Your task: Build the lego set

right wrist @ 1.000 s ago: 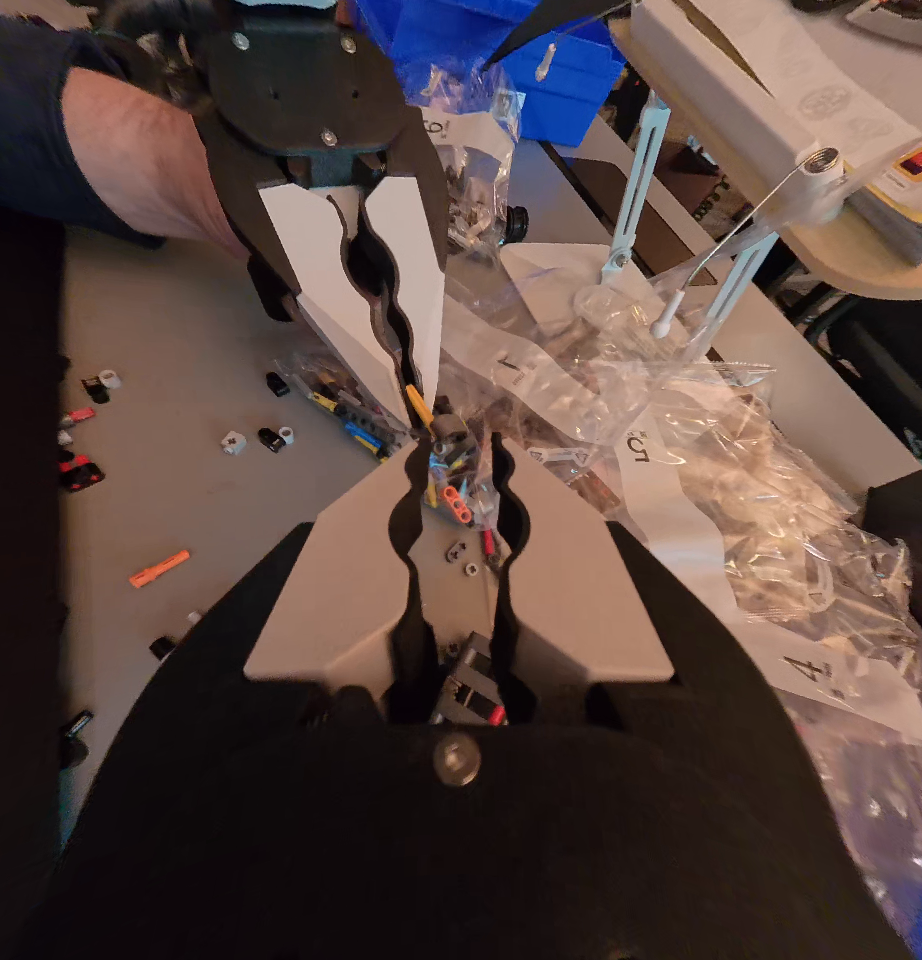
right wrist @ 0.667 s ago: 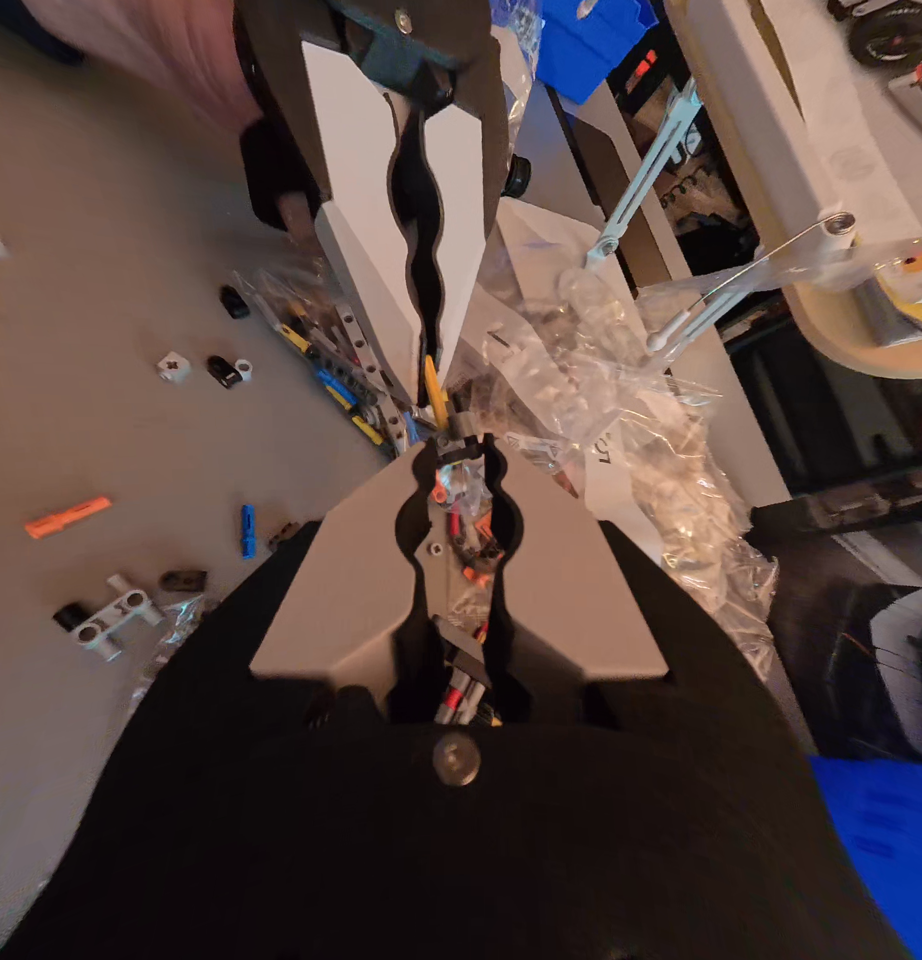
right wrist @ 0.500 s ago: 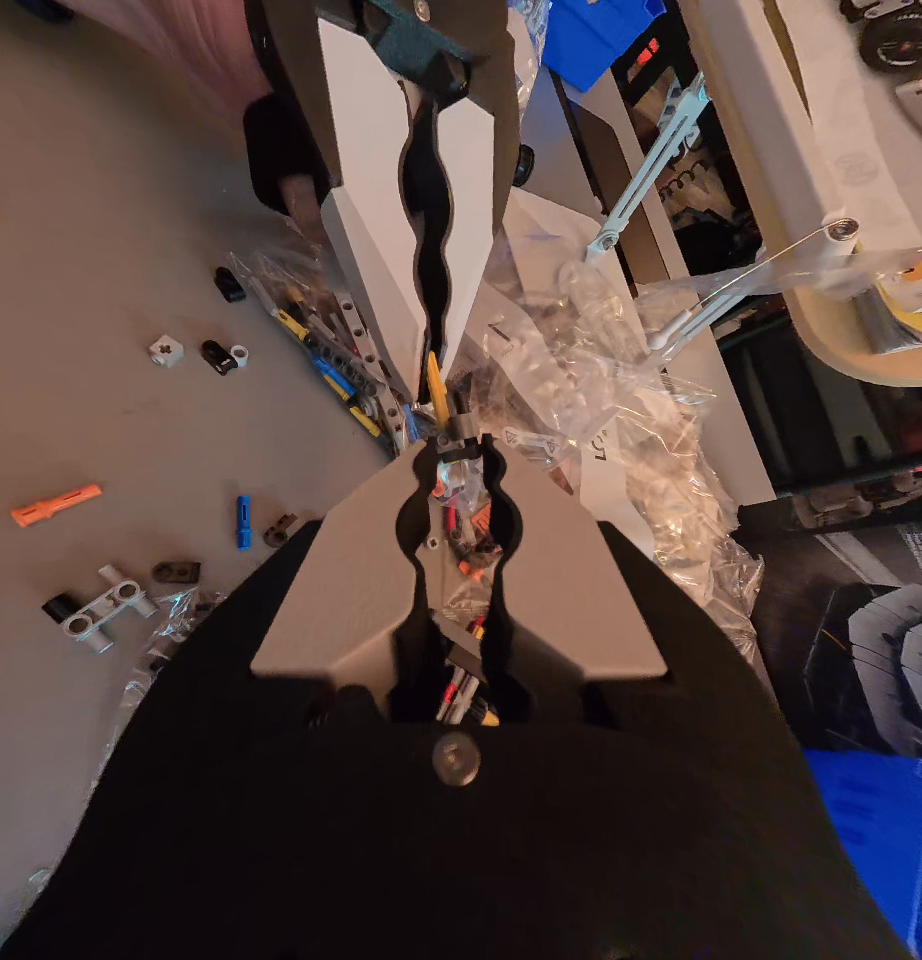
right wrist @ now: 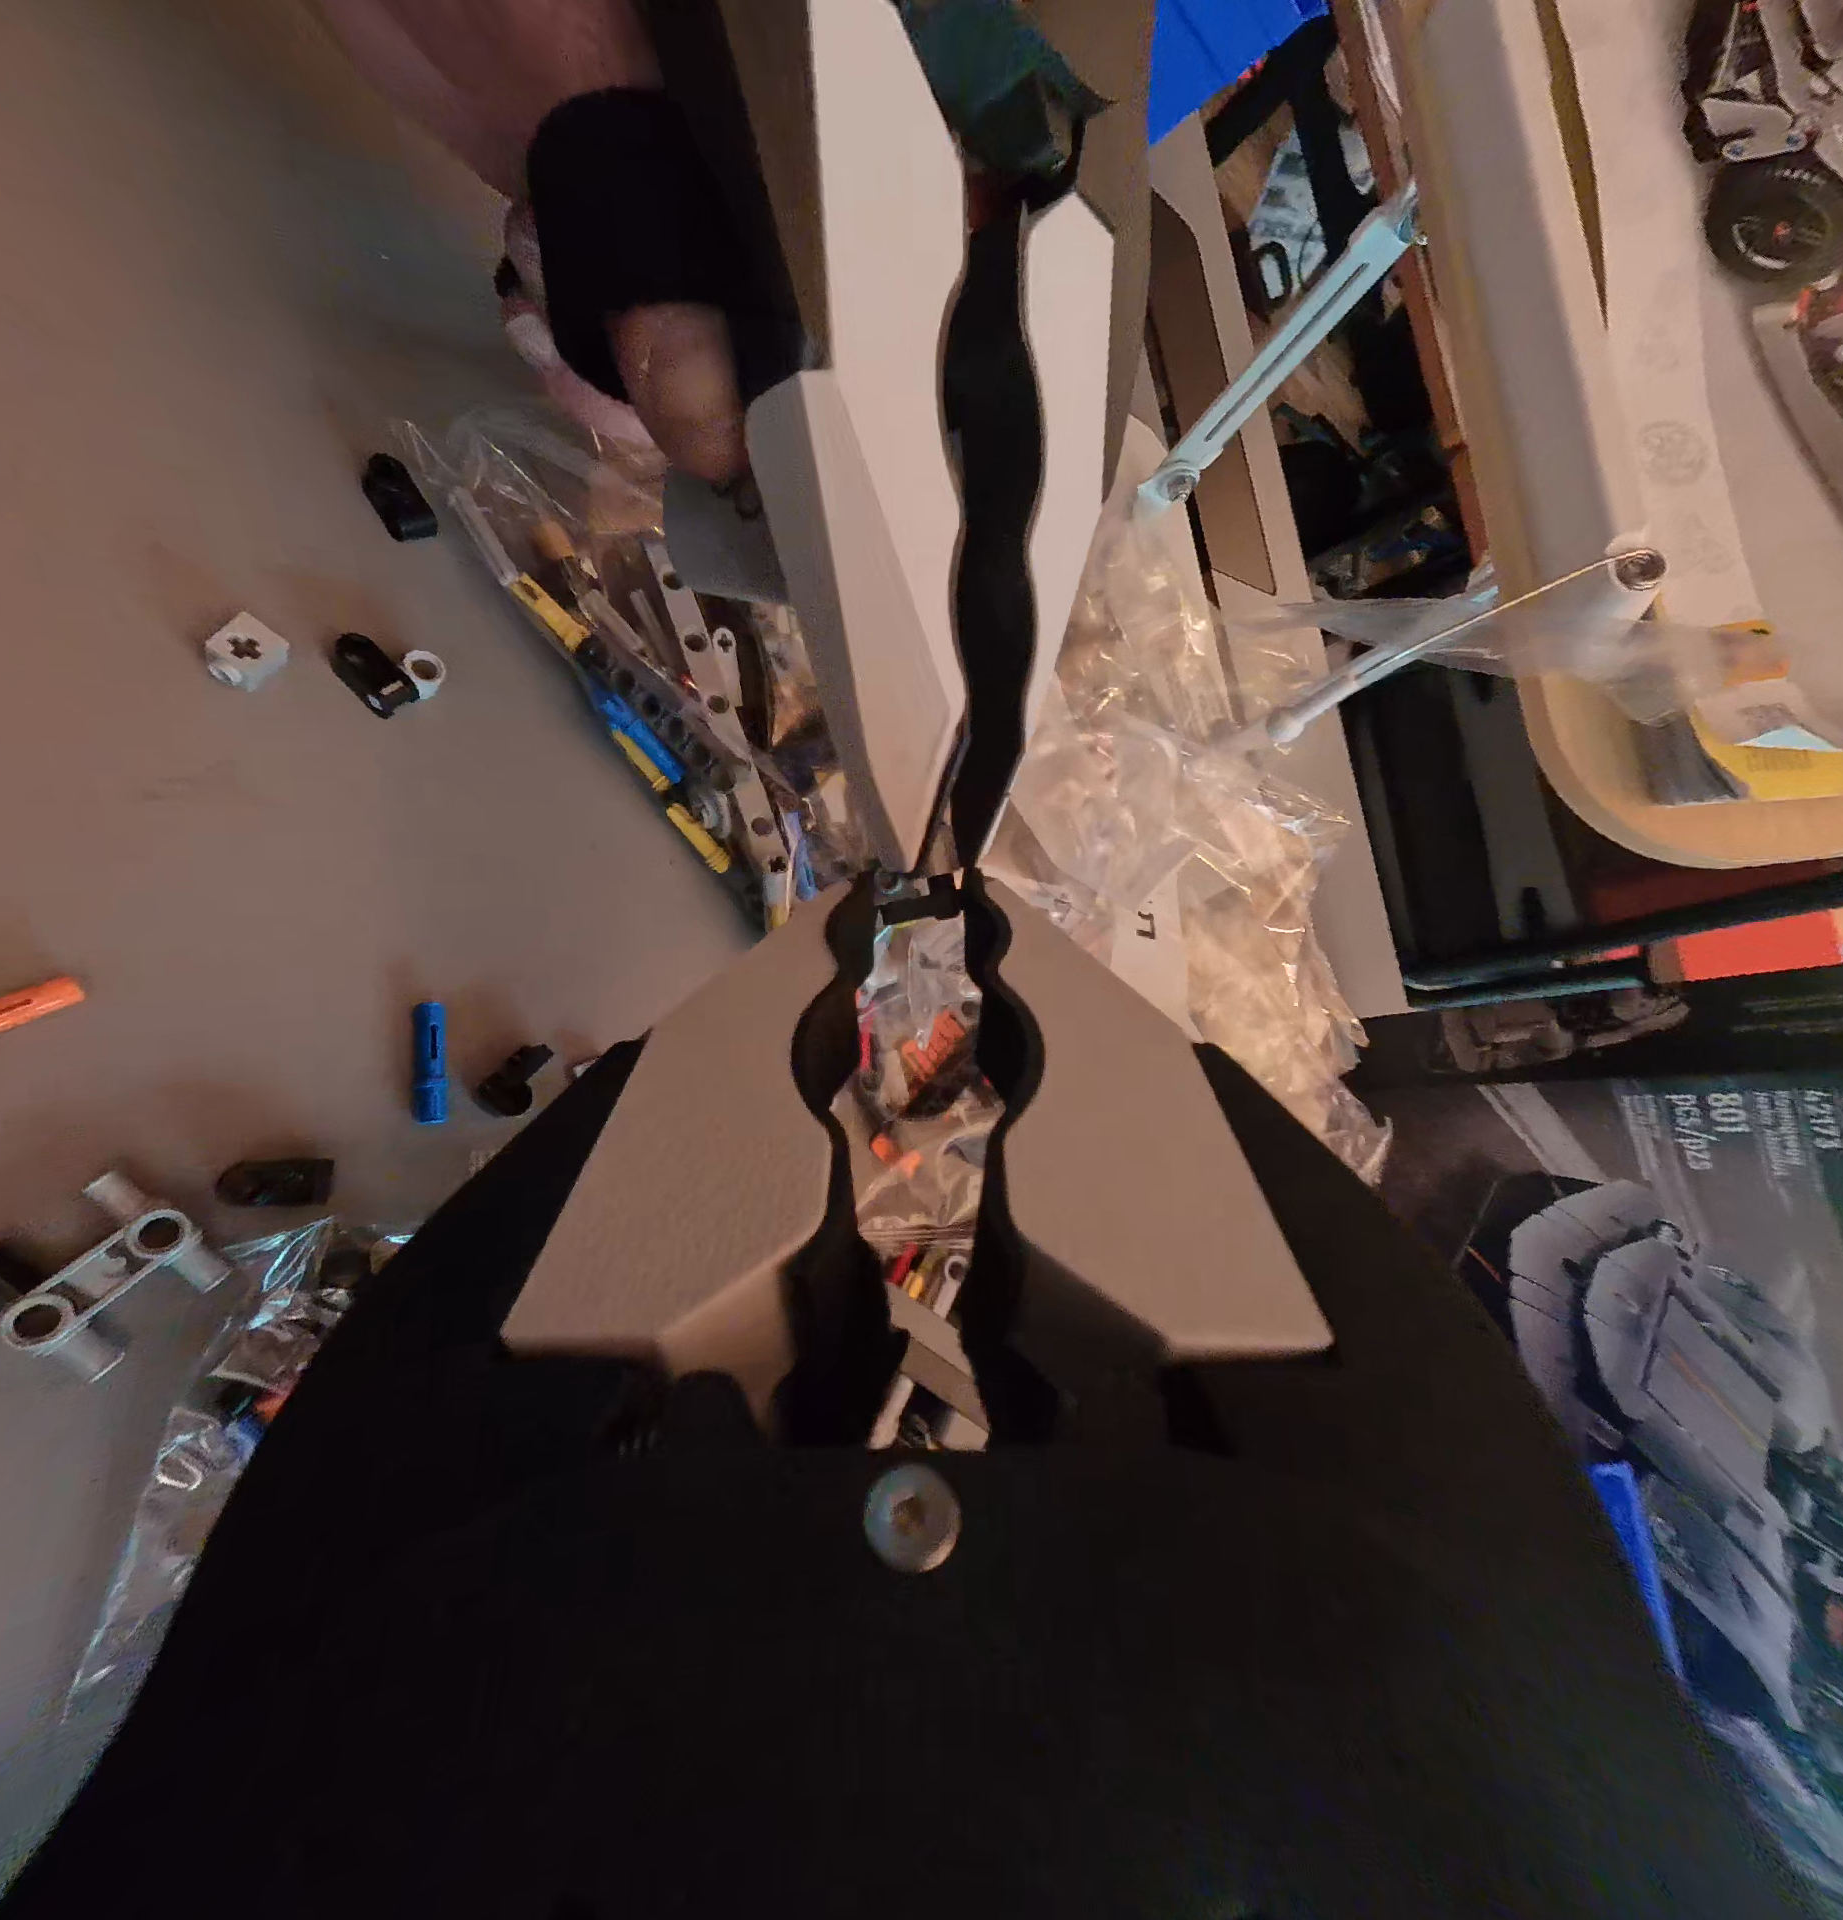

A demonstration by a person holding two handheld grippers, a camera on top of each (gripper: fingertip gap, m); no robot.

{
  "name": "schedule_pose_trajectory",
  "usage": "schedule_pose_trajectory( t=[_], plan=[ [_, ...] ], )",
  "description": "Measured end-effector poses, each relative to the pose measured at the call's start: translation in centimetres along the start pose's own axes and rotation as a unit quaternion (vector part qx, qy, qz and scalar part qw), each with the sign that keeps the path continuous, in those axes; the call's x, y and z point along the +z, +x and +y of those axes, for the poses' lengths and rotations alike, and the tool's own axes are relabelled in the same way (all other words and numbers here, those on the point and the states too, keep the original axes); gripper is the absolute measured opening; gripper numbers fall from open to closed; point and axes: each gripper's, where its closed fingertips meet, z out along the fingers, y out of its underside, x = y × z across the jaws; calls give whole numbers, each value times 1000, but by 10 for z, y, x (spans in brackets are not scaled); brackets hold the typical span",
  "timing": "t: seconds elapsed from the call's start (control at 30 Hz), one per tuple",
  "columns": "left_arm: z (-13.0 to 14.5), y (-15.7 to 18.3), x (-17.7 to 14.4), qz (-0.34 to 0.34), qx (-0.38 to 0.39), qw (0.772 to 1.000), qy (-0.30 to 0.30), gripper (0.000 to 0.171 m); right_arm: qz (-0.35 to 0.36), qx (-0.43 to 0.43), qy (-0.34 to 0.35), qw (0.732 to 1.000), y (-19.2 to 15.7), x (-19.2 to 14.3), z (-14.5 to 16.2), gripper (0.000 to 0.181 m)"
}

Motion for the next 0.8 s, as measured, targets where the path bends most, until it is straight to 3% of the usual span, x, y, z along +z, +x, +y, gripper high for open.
schedule_pose_trajectory(
  t=[0.23, 0.33, 0.8],
  plan=[
    [1, -6, 1, -21, -12, 1000, -4, 20, 20, -7, -11, 1000, 3, 2, -1, 14],
    [1, -6, 0, -26, 0, 1000, -6, 13, 24, -10, -16, 1000, 4, 2, 0, 14],
    [2, 1, -3, -11, 19, 999, -27, 11, 0, -2, 3, 1000, -2, -2, -4, 13]
  ],
)
